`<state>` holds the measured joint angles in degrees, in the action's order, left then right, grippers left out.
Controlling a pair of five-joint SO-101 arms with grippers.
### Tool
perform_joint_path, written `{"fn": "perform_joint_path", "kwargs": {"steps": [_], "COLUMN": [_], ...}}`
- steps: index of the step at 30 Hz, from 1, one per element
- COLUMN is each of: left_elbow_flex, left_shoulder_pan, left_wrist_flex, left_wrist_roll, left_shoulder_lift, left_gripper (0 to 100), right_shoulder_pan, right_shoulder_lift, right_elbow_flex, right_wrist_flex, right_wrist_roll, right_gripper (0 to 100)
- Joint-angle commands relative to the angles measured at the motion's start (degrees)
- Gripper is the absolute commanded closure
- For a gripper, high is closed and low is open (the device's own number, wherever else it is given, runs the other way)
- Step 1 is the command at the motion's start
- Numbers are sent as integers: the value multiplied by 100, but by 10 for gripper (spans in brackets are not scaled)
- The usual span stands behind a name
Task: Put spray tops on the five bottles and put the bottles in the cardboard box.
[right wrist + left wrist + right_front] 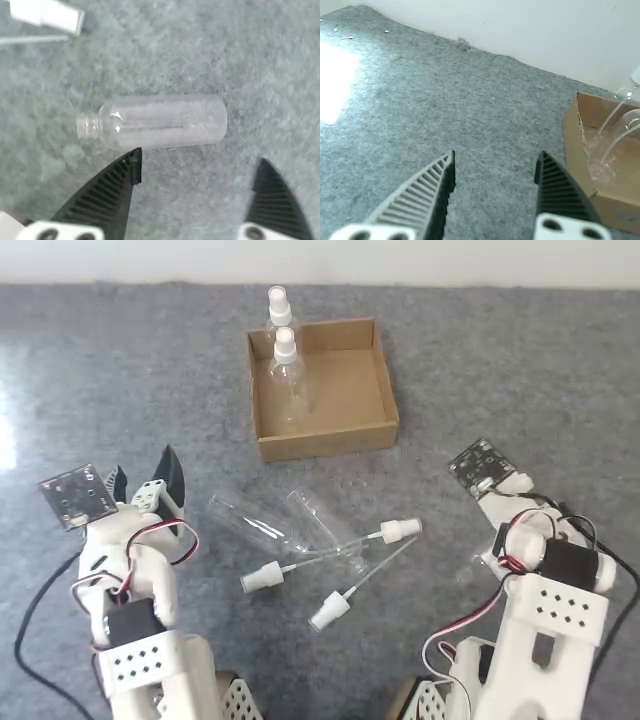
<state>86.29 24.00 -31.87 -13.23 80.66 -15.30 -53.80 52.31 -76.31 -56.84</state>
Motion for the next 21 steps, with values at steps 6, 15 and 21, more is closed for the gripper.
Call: {"fn": "perform_joint_path", "kwargs": {"steps": [6,15,21], "left_elbow_flex": [-84,-75,-66], "left_shoulder_pan": [18,18,9], "left_wrist_flex": [149,149,193], "left_wrist_roll": [53,53,53], "left_shoulder_lift": [-18,-18,-18], "left_gripper": [761,761,761], "right_shoulder_pan": [40,66,391], "right_shoulder_lift": [-145,-136,-136], "right_elbow_flex": [-369,26,334], "right_wrist_flex": [-57,-48,-48], "right_wrist_roll": [-1776,-2875,-2910], "right_gripper": [623,623,623]}}
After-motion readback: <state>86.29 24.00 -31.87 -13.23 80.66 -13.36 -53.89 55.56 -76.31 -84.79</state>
